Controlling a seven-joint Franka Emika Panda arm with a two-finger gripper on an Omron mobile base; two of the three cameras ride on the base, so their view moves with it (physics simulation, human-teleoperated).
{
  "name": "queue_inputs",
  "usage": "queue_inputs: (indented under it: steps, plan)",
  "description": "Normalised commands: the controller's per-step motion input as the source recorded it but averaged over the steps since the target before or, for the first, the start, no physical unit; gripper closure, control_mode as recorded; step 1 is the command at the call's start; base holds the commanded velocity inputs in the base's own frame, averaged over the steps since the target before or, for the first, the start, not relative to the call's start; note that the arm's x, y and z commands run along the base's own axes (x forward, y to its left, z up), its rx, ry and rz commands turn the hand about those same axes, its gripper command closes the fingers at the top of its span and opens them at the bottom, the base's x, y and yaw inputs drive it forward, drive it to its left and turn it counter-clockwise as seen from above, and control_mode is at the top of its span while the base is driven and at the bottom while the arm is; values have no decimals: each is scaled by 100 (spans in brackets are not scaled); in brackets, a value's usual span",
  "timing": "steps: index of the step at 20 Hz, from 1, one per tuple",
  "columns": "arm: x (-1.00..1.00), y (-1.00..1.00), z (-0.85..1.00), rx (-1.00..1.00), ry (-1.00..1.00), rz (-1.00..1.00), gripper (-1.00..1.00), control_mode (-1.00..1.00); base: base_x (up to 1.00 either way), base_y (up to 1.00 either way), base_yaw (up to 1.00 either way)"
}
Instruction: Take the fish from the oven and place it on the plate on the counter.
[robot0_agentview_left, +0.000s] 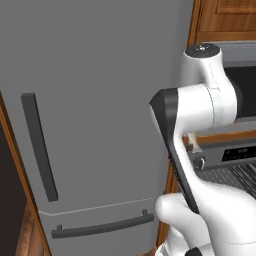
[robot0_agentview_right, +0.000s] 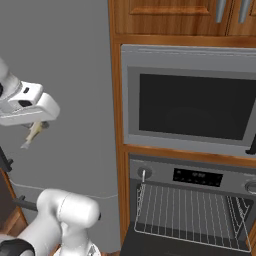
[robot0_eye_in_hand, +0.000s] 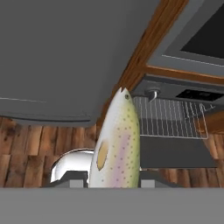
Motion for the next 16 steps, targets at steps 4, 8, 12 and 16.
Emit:
queue_inputs:
  steps: [4,8,12,16]
  plan:
    - [0,49,3,3,0,0,100,-100,0,0,0]
    - [0,43,0,9,0,0,100,-100,0,0,0]
    - [0,21,-12,12,0,0,100,-100,0,0,0]
    - [3,0,-60,11,0,0,100,-100,0,0,0]
